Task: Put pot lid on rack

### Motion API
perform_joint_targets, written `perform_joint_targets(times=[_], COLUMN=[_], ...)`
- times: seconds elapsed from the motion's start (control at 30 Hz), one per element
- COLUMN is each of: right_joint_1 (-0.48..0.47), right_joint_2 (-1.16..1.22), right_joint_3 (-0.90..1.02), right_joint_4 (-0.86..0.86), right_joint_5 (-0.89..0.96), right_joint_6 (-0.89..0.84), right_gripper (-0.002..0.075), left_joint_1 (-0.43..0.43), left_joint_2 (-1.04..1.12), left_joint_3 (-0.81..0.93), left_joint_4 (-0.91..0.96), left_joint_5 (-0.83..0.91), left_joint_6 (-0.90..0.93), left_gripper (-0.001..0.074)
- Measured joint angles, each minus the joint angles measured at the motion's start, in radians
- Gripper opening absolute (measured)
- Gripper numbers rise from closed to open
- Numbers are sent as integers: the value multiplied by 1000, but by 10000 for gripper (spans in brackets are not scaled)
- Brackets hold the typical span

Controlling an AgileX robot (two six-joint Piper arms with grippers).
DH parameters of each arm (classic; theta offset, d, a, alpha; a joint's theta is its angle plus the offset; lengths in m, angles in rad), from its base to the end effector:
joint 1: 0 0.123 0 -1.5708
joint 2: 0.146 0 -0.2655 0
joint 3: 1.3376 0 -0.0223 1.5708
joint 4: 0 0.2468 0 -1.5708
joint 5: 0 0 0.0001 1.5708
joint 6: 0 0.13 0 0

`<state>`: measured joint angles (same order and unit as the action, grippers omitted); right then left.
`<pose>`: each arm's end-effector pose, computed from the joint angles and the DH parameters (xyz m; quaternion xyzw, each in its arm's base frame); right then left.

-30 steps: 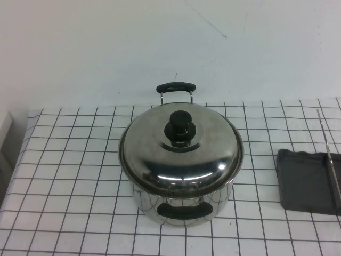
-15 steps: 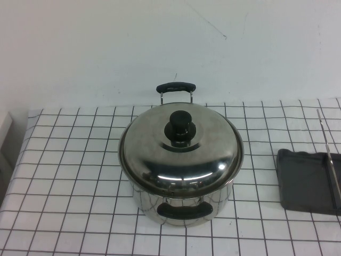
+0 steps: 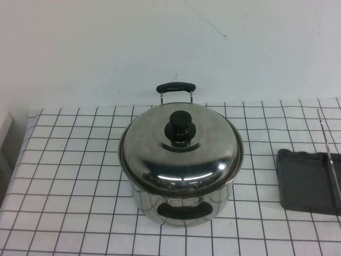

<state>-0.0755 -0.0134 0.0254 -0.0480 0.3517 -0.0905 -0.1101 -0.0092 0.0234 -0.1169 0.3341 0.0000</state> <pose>0.1058 -0.0102 0.1633 -0.0190 0.7975 -0.0701 0.5990 0.1058 -0.0167 0.1661 0.0115 0.7924 -0.0822 0.6044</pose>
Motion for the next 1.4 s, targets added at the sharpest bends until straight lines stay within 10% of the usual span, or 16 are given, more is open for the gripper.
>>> perform_joint_targets(times=[0.23, 0.53, 1.2, 1.4], right_joint_1=[0, 0, 0, 0], right_joint_2=[0, 0, 0, 0], right_joint_3=[0, 0, 0, 0], right_joint_4=[3, 5, 5, 5], right_joint_5=[0, 0, 0, 0], right_joint_6=[0, 0, 0, 0], right_gripper=[-2, -2, -2, -2], left_joint_1=[0, 0, 0, -4], left_joint_2=[0, 0, 211, 390], left_joint_3=[0, 4, -381, -495], left_joint_4=[-112, -724, -827, -631], left_joint_5=[-7, -104, 80, 105], left_joint_6=[0, -36, 697, 632], left_gripper=[-3, -3, -3, -1])
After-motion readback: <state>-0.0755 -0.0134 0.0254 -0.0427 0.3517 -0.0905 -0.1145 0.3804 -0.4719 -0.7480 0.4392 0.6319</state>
